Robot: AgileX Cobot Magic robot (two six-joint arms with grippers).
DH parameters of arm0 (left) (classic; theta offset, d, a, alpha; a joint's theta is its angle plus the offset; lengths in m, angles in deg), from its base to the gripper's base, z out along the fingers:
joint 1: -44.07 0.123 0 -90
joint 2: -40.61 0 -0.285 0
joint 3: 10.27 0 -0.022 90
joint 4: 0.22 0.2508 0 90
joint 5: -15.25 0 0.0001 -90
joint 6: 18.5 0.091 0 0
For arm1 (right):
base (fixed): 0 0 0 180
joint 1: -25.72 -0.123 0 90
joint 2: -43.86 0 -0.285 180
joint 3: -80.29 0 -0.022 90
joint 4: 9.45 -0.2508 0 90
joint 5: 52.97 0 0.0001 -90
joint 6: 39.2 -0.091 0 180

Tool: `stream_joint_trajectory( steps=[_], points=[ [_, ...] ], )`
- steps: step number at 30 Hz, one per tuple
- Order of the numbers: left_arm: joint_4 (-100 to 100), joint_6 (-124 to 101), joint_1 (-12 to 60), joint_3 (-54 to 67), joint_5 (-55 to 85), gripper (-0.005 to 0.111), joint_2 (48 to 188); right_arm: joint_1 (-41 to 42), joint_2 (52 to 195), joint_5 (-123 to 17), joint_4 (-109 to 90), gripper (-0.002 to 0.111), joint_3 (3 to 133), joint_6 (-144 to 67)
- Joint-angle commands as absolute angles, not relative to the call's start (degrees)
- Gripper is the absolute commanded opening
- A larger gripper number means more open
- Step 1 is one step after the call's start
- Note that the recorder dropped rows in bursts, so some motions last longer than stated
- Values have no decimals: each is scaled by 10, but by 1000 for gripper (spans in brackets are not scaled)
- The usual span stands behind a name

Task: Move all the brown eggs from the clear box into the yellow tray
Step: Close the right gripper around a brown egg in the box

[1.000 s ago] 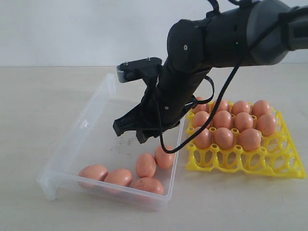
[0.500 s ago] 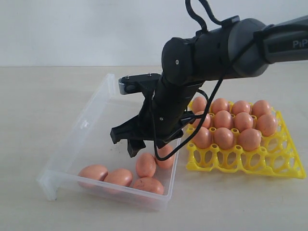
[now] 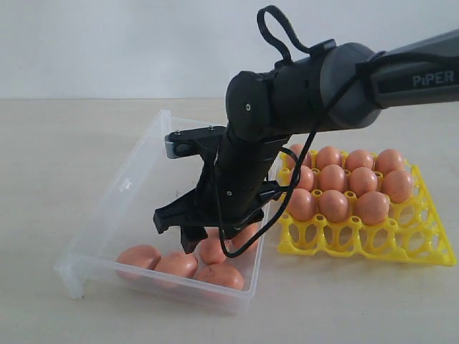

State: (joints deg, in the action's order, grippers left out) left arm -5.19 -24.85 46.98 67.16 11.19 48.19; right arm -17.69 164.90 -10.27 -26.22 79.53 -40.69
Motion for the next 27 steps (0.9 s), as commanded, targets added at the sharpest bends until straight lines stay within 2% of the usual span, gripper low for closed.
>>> stream_joint_trajectory(
  steps=[1, 23, 26, 27],
  points=[
    [-52, -249, 468, 669, 113, 4, 484, -178, 1657, -108, -190, 58, 797, -438],
    [-52, -249, 468, 669, 113, 4, 484, -179, 1695, -130, -192, 57, 797, -453],
    [-52, -249, 468, 669, 113, 4, 484, -179, 1695, -118, -192, 40, 797, -444],
    [-52, -249, 468, 669, 113, 4, 484, -179, 1695, -112, -192, 26, 797, -429]
  ],
)
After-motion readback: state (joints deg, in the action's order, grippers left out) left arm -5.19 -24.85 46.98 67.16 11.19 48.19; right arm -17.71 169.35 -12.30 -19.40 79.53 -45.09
